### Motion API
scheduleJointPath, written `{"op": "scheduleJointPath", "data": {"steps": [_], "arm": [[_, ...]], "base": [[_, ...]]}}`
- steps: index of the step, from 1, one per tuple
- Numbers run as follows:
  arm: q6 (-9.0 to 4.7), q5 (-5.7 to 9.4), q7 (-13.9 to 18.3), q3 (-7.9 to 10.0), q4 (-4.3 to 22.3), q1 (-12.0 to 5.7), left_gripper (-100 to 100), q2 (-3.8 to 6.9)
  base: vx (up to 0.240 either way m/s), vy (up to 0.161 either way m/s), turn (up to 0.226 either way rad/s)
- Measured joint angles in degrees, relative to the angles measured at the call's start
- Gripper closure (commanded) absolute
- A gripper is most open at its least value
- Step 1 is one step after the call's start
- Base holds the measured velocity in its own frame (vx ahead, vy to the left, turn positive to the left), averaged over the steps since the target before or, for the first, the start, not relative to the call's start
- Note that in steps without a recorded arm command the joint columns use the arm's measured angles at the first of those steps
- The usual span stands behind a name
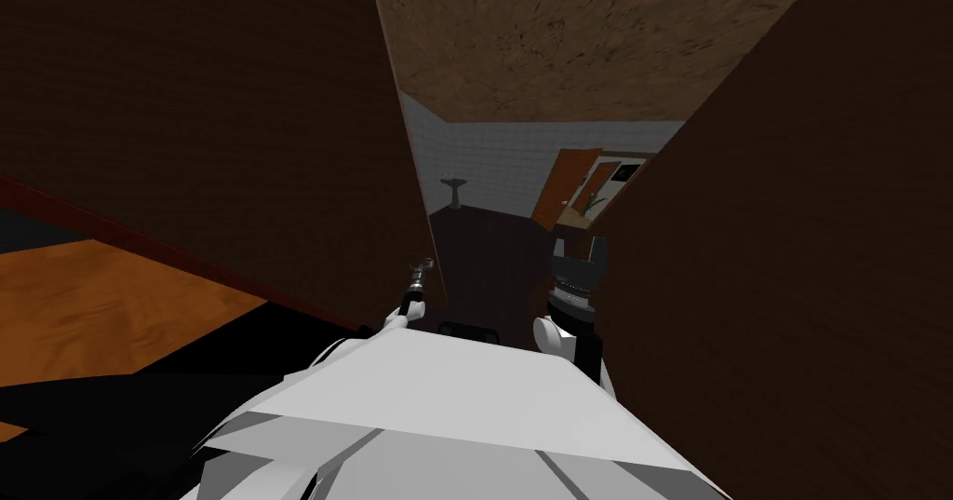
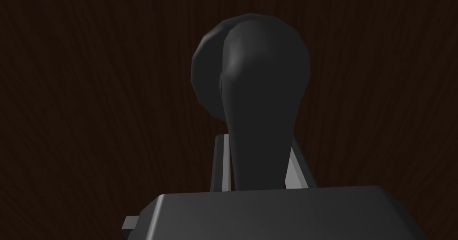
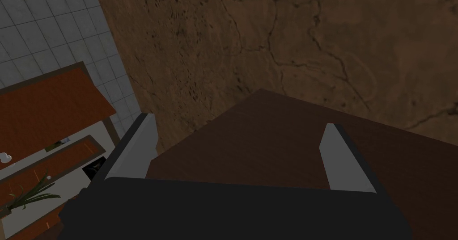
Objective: Push the door open
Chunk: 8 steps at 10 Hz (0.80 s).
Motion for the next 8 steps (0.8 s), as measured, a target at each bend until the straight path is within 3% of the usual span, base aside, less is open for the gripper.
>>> {"op": "scheduleJointPath", "data": {"steps": [4, 5, 6, 8], "arm": [[-0.42, 1.14, -0.6, 1.64, 0.3, 0.06, 100, 0.33], [0.72, 1.56, -1.2, 2.24, -2.3, 1.53, 100, 0.09], [1.11, 1.98, -1.6, 2.84, -2.4, 1.59, 100, 0.16], [0.33, 2.58, -1.9, 3.76, -1.4, 1.04, 100, 0.43]], "base": [[0.171, -0.017, 0.036], [0.212, -0.029, 0.060], [0.139, -0.016, 0.038], [0.162, -0.036, 0.040]]}}
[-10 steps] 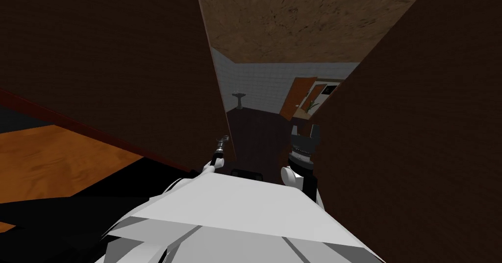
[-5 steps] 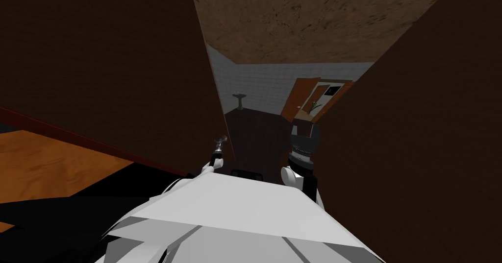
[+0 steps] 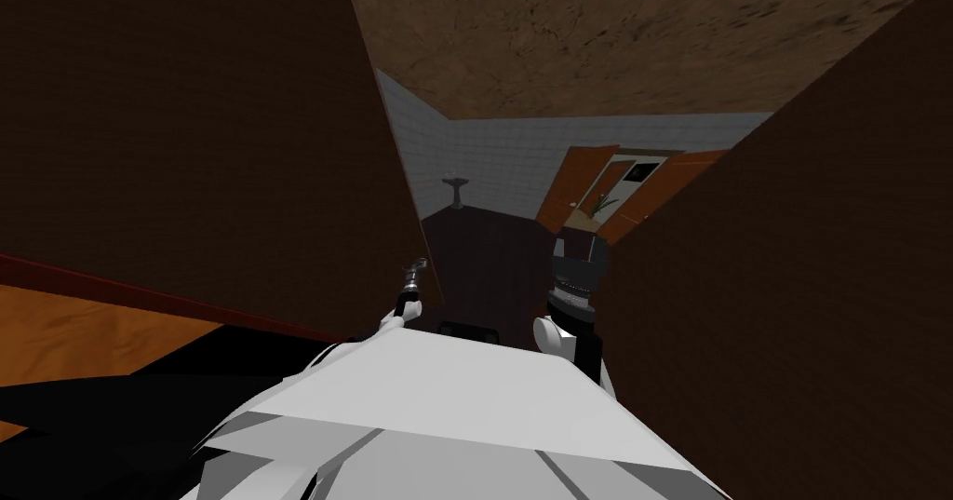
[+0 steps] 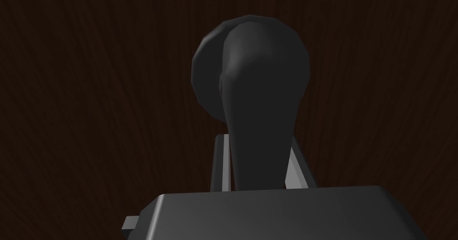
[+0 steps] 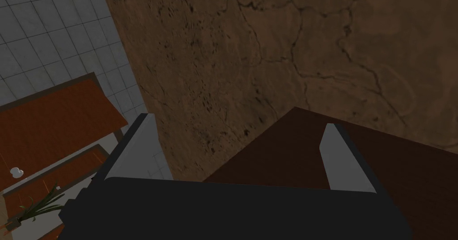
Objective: Push the door open
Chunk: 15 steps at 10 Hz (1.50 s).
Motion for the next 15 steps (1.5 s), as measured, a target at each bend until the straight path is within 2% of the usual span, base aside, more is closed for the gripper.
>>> {"op": "scheduleJointPath", "data": {"steps": [1, 5, 6, 8, 12, 14, 15], "arm": [[-0.66, 0.35, 0.1, 0.46, 1.7, -0.72, 100, 0.43], [-0.52, 1.34, -0.6, 1.88, 0.5, 0.55, 100, 0.36], [-0.61, 1.71, -0.8, 2.32, 1.2, 0.38, 100, 0.45], [-0.35, 2.59, -1.5, 3.46, 0.9, 0.46, 100, 0.66], [-1.42, 4.35, -2.2, 5.68, 2.5, -0.02, 100, 1.32], [-0.94, 5.20, -3.1, 6.85, 1.2, 0.74, 100, 1.29], [-1.26, 5.56, -3.2, 7.31, 1.7, 0.65, 100, 1.52]], "base": [[0.164, -0.028, 0.047], [0.147, -0.003, 0.033], [0.190, 0.010, 0.043], [0.205, -0.019, 0.047], [0.188, 0.022, 0.032], [0.198, -0.010, 0.053], [0.086, 0.005, 0.035]]}}
